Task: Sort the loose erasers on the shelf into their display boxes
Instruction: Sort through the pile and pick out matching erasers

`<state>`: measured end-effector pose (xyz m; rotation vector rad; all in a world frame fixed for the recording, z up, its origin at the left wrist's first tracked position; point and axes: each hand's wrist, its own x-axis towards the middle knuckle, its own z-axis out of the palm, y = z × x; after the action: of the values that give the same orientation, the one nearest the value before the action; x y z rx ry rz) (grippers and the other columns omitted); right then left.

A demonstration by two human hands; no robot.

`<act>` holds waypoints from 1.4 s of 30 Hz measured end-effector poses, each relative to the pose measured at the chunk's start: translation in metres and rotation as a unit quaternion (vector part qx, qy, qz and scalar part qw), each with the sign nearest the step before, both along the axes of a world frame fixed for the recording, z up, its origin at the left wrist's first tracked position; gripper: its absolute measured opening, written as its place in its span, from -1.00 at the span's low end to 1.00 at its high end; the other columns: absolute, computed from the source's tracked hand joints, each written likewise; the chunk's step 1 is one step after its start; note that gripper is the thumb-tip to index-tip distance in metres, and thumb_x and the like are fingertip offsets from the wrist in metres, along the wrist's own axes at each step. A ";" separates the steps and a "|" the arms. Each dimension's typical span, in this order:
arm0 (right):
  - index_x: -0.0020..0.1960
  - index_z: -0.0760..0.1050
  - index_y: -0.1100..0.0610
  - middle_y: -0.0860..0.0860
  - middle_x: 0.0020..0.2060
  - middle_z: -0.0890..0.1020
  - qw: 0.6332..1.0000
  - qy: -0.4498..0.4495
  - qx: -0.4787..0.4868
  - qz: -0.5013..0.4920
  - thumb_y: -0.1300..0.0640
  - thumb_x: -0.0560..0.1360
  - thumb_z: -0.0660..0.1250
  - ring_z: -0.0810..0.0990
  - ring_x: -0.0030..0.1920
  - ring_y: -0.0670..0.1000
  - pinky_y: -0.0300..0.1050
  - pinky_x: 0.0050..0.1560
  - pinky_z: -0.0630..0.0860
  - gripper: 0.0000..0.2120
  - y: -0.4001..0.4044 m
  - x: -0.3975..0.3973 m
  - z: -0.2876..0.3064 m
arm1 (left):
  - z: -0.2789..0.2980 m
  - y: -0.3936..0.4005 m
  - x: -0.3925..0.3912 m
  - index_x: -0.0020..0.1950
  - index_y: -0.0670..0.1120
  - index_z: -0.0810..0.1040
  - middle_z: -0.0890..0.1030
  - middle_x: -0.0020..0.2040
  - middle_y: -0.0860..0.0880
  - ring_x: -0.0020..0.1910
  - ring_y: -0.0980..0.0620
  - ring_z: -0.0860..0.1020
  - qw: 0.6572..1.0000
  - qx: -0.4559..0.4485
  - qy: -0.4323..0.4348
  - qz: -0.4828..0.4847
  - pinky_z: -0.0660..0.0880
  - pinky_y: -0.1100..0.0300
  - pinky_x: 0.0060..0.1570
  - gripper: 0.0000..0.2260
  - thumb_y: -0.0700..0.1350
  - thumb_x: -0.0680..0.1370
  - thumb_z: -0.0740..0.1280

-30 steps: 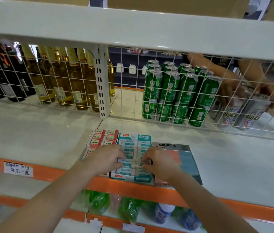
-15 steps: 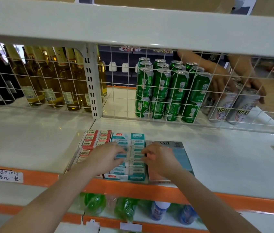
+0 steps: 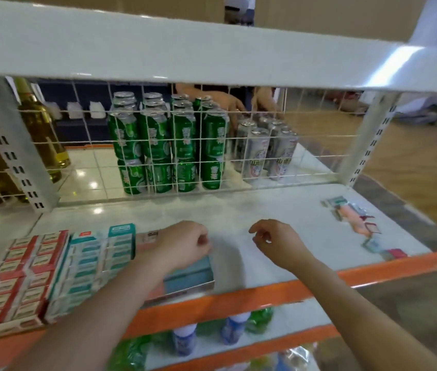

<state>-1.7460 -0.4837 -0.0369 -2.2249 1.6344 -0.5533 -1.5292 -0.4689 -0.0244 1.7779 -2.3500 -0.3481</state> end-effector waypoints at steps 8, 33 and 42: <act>0.16 0.54 0.10 0.05 0.03 0.59 0.993 0.033 0.049 -0.106 0.21 0.50 0.24 0.53 0.08 0.04 -0.23 0.02 0.37 -0.74 0.006 -0.099 -0.007 | -0.017 -0.030 -0.104 -0.01 -0.09 0.55 0.59 0.02 -0.03 0.02 -0.02 0.52 0.998 0.030 0.005 -0.057 0.46 0.11 -0.03 -0.81 -0.01 0.56 0.23; 0.21 0.52 0.09 -0.02 0.14 0.56 0.960 0.075 0.131 -0.235 -0.03 0.44 0.35 0.52 0.05 -0.05 -0.31 -0.08 0.34 -0.62 -0.034 -0.295 -0.014 | -0.044 -0.100 -0.298 0.15 -0.09 0.55 0.59 0.08 -0.04 0.04 -0.01 0.53 0.981 0.078 0.141 -0.108 0.44 0.18 0.10 -0.78 -0.09 0.53 0.29; 0.08 0.52 0.08 -0.04 -0.15 0.49 0.962 0.045 0.126 -0.238 0.01 0.39 0.39 0.47 -0.24 -0.09 -0.36 -0.41 0.30 -0.70 -0.049 -0.303 -0.028 | -0.050 -0.109 -0.319 0.15 -0.08 0.56 0.59 0.05 -0.02 0.00 0.02 0.53 0.981 0.086 0.148 -0.090 0.46 0.19 0.07 -0.78 -0.09 0.53 0.28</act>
<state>-2.0489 -0.5325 -0.0646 -1.6985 2.1681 -0.3327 -1.8483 -0.5777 -0.0739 1.4585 -2.3253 -0.8040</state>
